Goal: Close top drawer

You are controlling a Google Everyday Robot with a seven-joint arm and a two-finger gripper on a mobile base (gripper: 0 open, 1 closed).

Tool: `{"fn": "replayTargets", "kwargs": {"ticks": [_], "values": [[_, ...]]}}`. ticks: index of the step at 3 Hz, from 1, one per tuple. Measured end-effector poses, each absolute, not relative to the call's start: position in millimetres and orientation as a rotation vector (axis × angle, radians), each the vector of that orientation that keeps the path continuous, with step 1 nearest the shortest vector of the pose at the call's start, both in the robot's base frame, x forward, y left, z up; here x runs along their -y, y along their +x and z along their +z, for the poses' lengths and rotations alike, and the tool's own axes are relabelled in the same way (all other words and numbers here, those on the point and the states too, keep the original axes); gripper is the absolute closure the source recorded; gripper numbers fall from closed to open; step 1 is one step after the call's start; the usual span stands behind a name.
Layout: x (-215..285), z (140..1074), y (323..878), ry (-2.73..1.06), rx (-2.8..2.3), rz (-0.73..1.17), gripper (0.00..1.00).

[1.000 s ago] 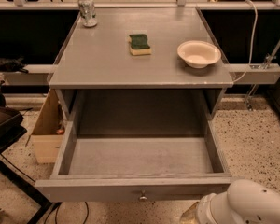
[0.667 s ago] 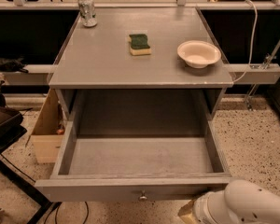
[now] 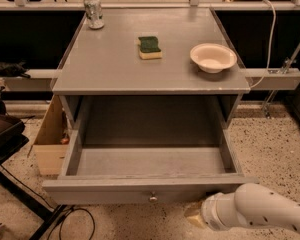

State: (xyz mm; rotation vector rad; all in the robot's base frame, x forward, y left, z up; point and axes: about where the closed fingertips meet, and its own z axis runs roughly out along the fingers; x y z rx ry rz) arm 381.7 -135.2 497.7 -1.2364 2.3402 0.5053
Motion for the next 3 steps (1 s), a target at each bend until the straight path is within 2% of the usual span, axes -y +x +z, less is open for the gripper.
{"fn": "replayTargets", "kwargs": {"ticks": [3], "values": [[119.2,551.0,457.0,-1.207,-2.126,0.435,1.0]]}}
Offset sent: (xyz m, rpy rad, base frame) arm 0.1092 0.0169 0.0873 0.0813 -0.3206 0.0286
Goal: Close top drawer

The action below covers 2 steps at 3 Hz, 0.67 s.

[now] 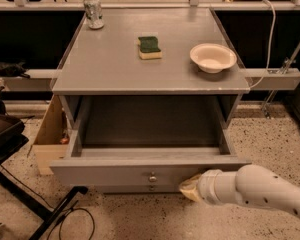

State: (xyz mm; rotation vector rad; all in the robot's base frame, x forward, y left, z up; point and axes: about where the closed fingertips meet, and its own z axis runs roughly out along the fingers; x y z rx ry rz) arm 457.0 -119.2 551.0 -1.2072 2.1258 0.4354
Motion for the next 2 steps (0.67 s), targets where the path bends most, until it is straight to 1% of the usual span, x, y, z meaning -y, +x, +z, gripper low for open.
{"fn": "replayTargets", "kwargs": {"ticks": [1,2], "values": [[118.1,553.9,459.3,-1.203,-2.115,0.433,1.0],[111.9,572.4,490.2,-1.179,-2.044,0.42,1.0]]}}
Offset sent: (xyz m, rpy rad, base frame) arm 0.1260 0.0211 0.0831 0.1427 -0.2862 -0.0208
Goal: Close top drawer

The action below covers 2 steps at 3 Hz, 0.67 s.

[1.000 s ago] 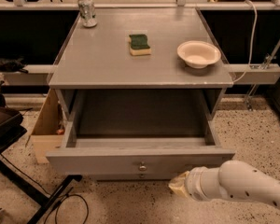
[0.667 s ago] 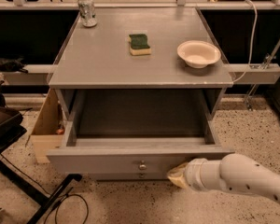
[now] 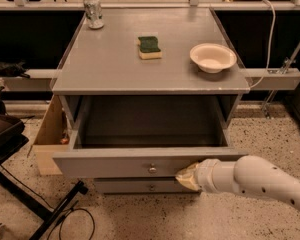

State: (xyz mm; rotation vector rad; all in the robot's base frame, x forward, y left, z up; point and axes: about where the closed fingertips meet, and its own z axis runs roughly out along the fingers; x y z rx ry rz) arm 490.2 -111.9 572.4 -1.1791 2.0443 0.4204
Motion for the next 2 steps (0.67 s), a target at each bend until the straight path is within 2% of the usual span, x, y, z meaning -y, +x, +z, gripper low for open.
{"fn": "replayTargets", "kwargs": {"ticks": [1,2], "values": [[111.0,575.0,492.2,-1.176,-2.035,0.419,1.0],[106.9,593.9,520.8,-1.163,-1.971,0.404,1.0]]}}
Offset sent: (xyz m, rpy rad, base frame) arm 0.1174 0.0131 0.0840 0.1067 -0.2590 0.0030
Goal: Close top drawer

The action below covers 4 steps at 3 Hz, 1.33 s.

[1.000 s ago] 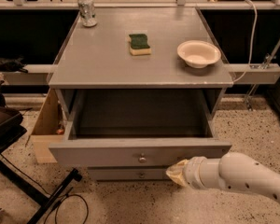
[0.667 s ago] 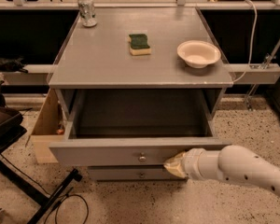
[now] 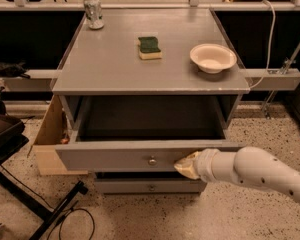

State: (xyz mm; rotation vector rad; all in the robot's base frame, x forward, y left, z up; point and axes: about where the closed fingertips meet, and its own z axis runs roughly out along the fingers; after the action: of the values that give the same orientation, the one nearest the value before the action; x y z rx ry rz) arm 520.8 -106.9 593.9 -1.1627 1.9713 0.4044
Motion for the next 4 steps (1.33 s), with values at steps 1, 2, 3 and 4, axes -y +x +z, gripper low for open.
{"fn": "replayTargets", "kwargs": {"ticks": [1,2,3,4], "values": [[106.9,594.4,519.4,-1.162,-1.97,0.404,1.0],[104.0,606.1,534.4,-1.156,-1.932,0.396,1.0],[95.7,616.4,548.8,-1.165,-1.882,0.398,1.0],[95.9,626.3,559.2,-1.159,-1.857,0.386,1.0]]}}
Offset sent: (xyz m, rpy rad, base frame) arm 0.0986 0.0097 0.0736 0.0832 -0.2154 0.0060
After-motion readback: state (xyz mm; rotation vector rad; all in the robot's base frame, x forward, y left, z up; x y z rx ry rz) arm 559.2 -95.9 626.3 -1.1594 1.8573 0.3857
